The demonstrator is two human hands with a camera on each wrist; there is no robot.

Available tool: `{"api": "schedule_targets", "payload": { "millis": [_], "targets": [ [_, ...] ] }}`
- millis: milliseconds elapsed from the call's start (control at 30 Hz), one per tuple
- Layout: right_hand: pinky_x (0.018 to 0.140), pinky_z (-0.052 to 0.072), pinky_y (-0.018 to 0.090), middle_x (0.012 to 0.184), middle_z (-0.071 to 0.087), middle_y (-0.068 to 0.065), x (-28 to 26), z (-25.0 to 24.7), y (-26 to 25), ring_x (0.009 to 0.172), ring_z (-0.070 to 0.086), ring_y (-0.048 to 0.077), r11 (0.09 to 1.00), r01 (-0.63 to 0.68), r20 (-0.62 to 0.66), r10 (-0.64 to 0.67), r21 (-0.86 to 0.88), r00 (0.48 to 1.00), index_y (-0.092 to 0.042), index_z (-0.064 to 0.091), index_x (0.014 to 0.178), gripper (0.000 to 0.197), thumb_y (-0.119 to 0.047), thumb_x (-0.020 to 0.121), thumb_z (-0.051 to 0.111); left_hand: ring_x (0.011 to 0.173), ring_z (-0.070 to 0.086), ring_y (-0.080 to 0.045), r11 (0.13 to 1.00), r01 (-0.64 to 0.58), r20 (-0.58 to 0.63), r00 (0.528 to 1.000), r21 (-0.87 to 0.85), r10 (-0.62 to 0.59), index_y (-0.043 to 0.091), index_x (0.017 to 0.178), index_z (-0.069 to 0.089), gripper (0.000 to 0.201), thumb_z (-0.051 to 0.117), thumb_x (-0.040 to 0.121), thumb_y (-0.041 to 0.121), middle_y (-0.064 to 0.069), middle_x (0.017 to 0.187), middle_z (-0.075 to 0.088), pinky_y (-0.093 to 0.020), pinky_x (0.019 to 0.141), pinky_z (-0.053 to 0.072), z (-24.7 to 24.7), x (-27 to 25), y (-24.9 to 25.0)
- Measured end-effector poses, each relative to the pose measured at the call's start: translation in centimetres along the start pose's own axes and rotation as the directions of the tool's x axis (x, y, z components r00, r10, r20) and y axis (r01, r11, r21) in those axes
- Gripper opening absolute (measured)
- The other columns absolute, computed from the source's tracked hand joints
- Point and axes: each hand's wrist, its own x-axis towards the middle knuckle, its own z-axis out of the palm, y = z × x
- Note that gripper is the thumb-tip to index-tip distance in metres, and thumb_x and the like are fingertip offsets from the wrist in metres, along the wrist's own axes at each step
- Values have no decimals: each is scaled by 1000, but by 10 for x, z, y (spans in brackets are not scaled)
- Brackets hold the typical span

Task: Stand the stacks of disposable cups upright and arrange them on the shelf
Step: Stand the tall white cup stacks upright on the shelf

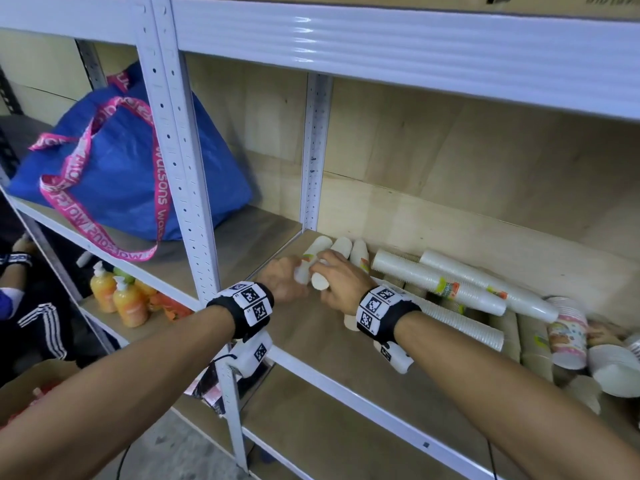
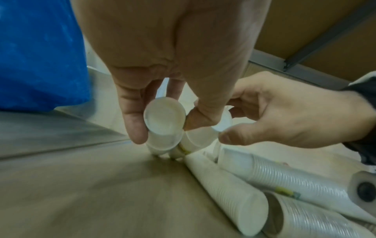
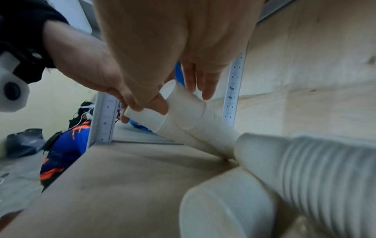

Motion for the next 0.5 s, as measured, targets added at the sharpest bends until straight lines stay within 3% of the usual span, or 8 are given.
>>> {"api": "schedule_targets", "payload": {
  "millis": [133,267,367,500],
  "targets": [
    [94,46,36,126,55,6,18,-27,4,118,51,25,991,-105,-96,112,77,989,-14,57,125,44,-11,81,58,93,66,-27,1000,3,-115,993,-29,-7,13,110,64,31,64,83,30,-7,101,66,-34,76,56,-30,10,16],
    [88,50,35,127,60,8,35,-52,13,108,59,30,981,-169,-147,182,97,972,-14,53,130,45,-15,85,56,98,65,-23,994,-41,-238,971,-103,15,15,122,65,42,69,80,19,-8,115,68,-36,85,57,-52,26,27],
    [84,52,37,126,61,11,48,-67,22,105,60,33,962,-249,-189,267,115,945,-13,52,132,48,-17,85,55,98,65,-23,988,-79,-314,949,-134,33,13,122,65,41,69,82,14,-9,116,67,-32,86,56,-68,38,36],
    [76,54,38,111,66,13,63,-83,33,98,61,34,932,-327,-236,357,158,904,-10,56,125,39,-18,86,54,89,58,-20,982,-108,-373,927,-154,44,14,120,66,37,68,83,14,-9,114,67,-27,81,52,-84,59,45]
  ]
}}
